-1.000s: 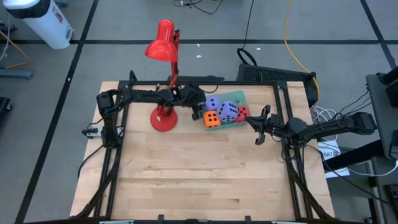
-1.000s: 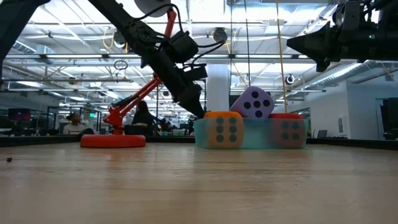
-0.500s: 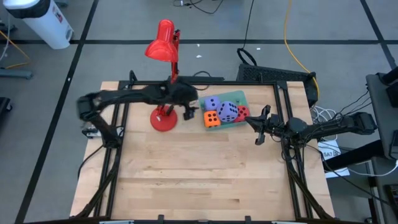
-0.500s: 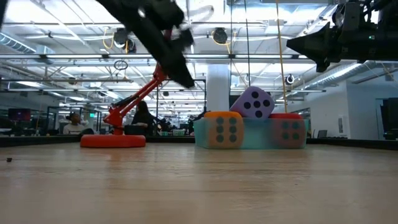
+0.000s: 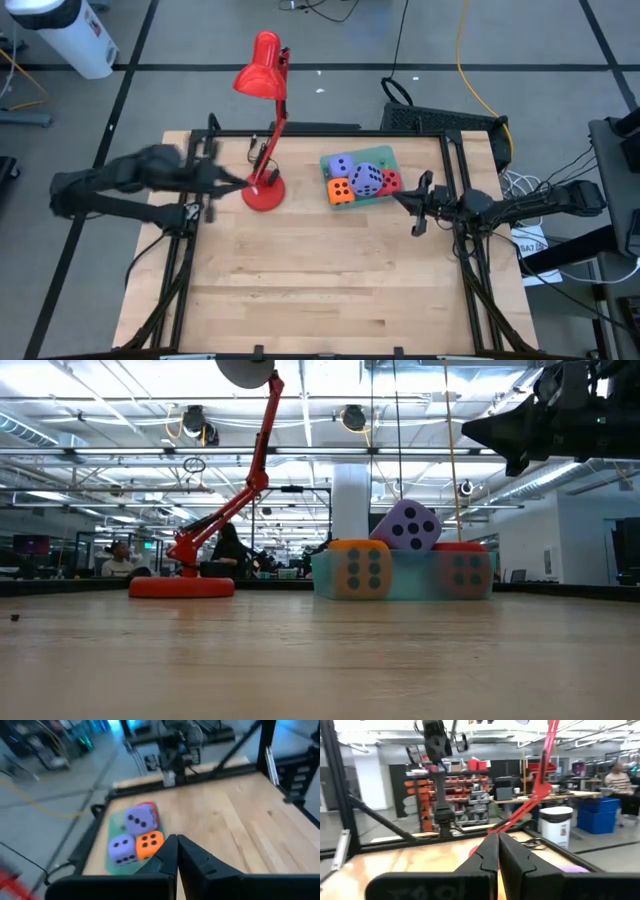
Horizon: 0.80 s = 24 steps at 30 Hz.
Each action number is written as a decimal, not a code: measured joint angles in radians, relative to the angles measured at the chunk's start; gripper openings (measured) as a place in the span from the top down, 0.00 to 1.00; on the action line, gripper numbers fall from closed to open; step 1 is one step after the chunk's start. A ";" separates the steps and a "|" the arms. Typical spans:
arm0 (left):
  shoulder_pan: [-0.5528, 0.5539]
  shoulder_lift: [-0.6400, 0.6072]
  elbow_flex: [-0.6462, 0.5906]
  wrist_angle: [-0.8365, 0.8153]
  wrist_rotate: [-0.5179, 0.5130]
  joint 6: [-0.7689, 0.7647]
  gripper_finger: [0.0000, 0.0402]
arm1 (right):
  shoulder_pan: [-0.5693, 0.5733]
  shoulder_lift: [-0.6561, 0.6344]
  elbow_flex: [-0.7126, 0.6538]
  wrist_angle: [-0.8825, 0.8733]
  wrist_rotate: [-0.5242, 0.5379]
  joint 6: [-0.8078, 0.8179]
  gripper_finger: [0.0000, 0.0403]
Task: Pick & Place Dice
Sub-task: Return to Home Position
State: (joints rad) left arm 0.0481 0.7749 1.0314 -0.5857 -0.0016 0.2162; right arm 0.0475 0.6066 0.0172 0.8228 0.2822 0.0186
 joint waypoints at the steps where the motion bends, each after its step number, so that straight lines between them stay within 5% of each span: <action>1: -0.016 -0.069 -0.052 0.010 -0.021 -0.009 0.96 | 0.000 0.000 0.002 -0.002 -0.009 0.006 0.99; 9: -0.038 -0.576 -0.511 0.243 -0.018 -0.003 0.99 | -0.039 0.002 0.092 -0.259 -0.020 0.033 0.99; 14: -0.038 -0.746 -0.646 0.355 0.056 -0.005 0.99 | -0.060 -0.015 0.085 -0.173 -0.025 0.021 0.99; 24: -0.036 -0.752 -0.784 0.443 0.083 -0.005 1.00 | -0.061 -0.113 0.008 -0.097 -0.077 0.050 0.99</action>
State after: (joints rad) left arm 0.0121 0.0225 0.2477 -0.1423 0.0813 0.2113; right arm -0.0135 0.4933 0.0249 0.7255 0.2055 0.0682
